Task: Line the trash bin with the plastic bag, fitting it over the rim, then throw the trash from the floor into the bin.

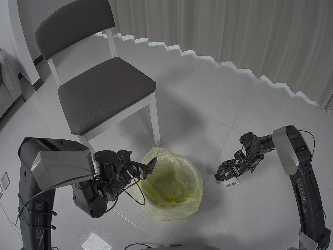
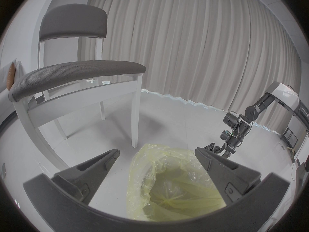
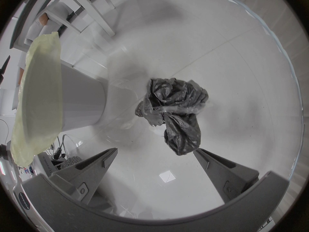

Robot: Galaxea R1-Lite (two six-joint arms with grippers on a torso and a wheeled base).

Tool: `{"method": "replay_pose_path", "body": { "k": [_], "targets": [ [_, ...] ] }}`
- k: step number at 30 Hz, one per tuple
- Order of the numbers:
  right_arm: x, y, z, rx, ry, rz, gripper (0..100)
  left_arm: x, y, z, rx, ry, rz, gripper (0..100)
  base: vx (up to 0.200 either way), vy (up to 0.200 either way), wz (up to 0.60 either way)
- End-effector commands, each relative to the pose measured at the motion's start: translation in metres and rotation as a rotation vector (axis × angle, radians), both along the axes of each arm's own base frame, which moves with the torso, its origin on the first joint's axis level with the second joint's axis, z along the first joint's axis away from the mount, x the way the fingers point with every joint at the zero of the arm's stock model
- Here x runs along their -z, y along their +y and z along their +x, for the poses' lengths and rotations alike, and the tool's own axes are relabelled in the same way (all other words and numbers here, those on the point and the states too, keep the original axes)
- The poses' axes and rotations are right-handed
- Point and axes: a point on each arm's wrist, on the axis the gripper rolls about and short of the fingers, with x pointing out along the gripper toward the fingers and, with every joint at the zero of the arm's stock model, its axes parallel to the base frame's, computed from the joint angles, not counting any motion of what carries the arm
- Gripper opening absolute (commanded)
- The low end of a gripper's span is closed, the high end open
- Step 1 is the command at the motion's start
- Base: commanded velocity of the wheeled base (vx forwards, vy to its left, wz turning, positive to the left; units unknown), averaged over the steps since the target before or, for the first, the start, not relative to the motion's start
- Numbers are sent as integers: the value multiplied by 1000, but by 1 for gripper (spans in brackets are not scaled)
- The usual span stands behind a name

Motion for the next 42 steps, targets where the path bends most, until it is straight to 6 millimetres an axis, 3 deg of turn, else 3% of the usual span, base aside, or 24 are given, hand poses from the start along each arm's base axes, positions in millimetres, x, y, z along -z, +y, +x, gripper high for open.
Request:
{"method": "replay_pose_path", "body": {
  "k": [1, 8, 18, 32, 42],
  "targets": [
    [-22, 0, 4, -7, -48, 28, 100, 2, 0, -1, 2, 5, 2, 100, 0, 0, 0],
    [-31, 0, 8, -8, -92, 27, 100, 2, 0, -1, 2, 4, 1, 100, 0, 0, 0],
    [-4, 5, 21, -14, -224, 34, 100, 4, -5, -6, 18, 4, 2, 100, 0, 0, 0],
    [1, 5, 23, -5, -251, 36, 100, 7, -4, -10, 21, 0, -1, 100, 0, 0, 0],
    [19, 5, 21, -7, -229, 34, 100, 5, -8, -14, 35, -11, -6, 100, 0, 0, 0]
  ]
}}
